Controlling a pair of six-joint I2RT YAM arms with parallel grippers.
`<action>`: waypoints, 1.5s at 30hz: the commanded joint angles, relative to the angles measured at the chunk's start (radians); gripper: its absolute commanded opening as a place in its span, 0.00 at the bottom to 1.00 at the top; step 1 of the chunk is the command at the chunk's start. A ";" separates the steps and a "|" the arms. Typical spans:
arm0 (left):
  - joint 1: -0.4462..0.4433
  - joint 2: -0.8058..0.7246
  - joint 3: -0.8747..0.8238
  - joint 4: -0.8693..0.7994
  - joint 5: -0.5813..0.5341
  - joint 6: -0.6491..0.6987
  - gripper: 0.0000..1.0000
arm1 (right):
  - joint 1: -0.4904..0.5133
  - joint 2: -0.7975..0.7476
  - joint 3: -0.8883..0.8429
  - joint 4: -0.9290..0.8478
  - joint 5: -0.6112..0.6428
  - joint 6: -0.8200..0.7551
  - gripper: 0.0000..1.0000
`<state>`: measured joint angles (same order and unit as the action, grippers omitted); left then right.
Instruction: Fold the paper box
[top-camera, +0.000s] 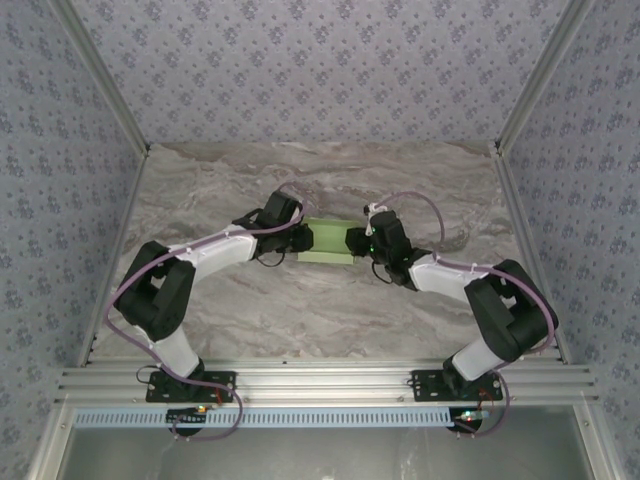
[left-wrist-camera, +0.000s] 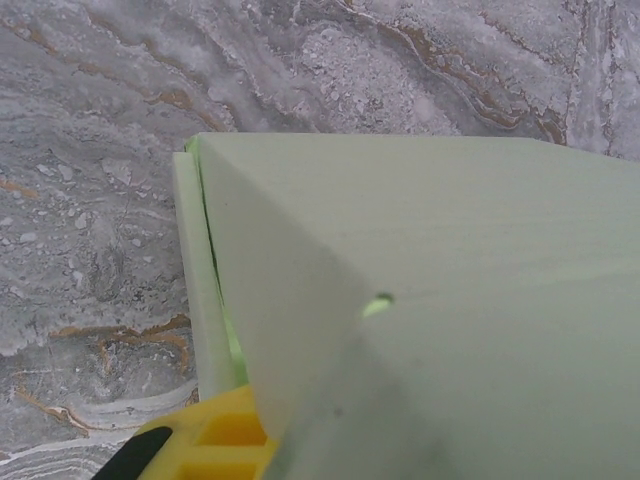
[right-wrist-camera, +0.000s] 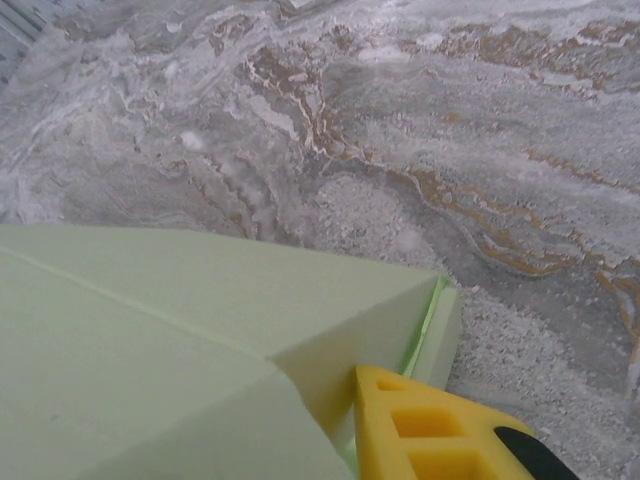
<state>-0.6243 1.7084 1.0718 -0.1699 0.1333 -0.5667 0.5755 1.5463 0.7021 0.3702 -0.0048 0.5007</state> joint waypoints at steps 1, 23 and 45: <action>-0.017 -0.014 -0.016 -0.011 0.013 0.011 0.18 | 0.043 0.010 -0.003 -0.014 0.007 -0.042 0.21; 0.016 -0.359 -0.210 -0.033 -0.046 -0.016 0.66 | 0.058 -0.057 -0.088 -0.006 0.007 -0.235 0.28; 0.121 -0.358 -0.016 -0.185 -0.061 0.173 0.84 | -0.061 -0.419 0.061 -0.508 -0.131 0.131 0.82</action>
<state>-0.5114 1.2747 1.0004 -0.3222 0.0803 -0.4744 0.5602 1.1202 0.6395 0.0750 -0.1635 0.4763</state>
